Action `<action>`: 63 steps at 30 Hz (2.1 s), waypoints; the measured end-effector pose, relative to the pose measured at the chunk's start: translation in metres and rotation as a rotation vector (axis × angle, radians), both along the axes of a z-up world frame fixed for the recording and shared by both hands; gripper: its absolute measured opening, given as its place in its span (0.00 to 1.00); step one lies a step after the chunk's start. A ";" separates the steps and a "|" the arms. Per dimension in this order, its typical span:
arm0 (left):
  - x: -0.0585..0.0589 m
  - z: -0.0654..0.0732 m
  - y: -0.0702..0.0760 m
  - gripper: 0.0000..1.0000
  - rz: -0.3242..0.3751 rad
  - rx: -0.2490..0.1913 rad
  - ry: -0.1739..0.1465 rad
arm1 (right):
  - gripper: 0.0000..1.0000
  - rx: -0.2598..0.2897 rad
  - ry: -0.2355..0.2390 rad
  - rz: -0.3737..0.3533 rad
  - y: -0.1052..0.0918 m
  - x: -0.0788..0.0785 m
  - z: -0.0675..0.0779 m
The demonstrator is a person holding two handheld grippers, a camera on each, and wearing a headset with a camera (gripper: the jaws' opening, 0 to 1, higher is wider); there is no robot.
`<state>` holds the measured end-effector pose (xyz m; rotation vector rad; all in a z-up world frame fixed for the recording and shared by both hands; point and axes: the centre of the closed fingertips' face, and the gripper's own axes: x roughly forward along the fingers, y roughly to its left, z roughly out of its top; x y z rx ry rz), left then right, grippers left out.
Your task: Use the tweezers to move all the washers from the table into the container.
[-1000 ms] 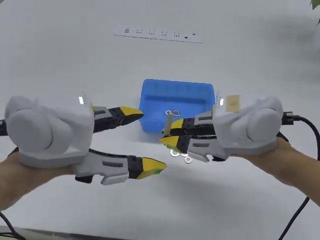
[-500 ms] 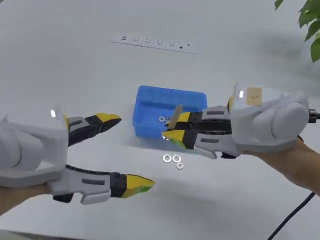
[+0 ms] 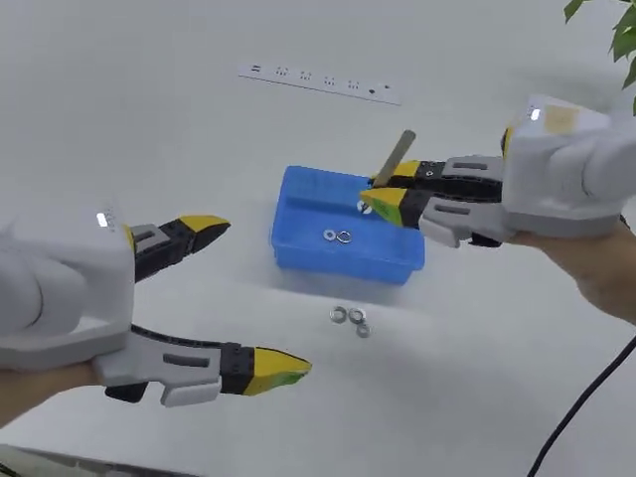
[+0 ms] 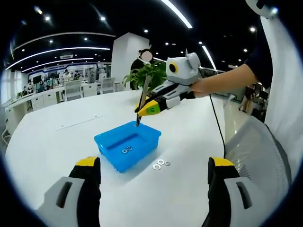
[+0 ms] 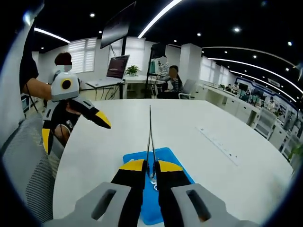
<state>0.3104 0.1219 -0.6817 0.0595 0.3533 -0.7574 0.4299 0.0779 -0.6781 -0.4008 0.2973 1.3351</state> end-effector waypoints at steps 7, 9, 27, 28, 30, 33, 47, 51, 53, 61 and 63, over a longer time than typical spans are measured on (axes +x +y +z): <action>-0.002 -0.001 0.009 0.99 0.028 -0.034 0.016 | 0.10 -0.045 0.055 -0.014 0.004 0.011 -0.036; -0.001 -0.002 0.011 0.99 0.037 -0.039 0.018 | 0.10 -0.065 0.065 -0.001 0.004 0.009 -0.046; 0.003 -0.002 0.008 0.97 0.058 -0.079 0.028 | 0.10 -0.122 0.080 0.037 0.001 0.008 -0.080; 0.002 -0.004 0.008 0.97 0.058 -0.075 0.029 | 0.10 -0.121 0.079 0.035 0.001 0.008 -0.080; 0.001 -0.004 0.008 0.97 0.061 -0.079 0.032 | 0.10 -0.122 0.075 0.032 0.000 0.008 -0.081; 0.000 -0.005 0.007 0.97 0.063 -0.080 0.034 | 0.10 -0.117 0.080 0.029 -0.002 0.008 -0.082; -0.003 -0.010 0.006 0.97 0.060 -0.089 0.052 | 0.11 -0.116 0.095 0.028 -0.004 0.005 -0.083; -0.004 -0.010 0.006 0.97 0.062 -0.089 0.054 | 0.11 -0.119 0.094 0.026 -0.005 0.006 -0.082; -0.004 -0.010 0.006 0.97 0.060 -0.090 0.055 | 0.11 -0.118 0.094 0.024 -0.005 0.006 -0.082; -0.002 -0.009 0.006 0.97 0.058 -0.087 0.053 | 0.11 -0.081 0.089 0.000 -0.004 0.014 -0.068; -0.001 -0.009 0.006 0.96 0.057 -0.089 0.053 | 0.11 -0.081 0.087 0.001 -0.005 0.014 -0.066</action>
